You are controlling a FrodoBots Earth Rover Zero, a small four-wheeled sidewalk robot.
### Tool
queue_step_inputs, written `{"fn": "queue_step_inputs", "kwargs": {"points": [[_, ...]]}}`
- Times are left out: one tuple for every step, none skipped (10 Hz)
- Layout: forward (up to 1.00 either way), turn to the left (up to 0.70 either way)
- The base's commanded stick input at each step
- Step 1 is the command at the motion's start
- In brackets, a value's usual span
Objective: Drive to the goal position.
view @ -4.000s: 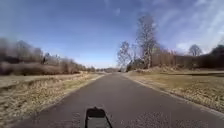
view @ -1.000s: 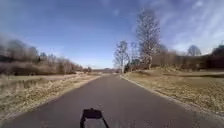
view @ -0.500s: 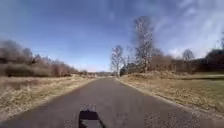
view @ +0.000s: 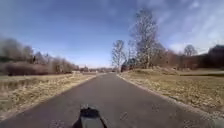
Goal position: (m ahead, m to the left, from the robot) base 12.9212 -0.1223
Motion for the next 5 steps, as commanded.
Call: {"fn": "queue_step_inputs", "kwargs": {"points": [[0.85,0.06],[0.85,0.05],[0.85,0.05],[0.85,0.05],[0.85,0.05]]}}
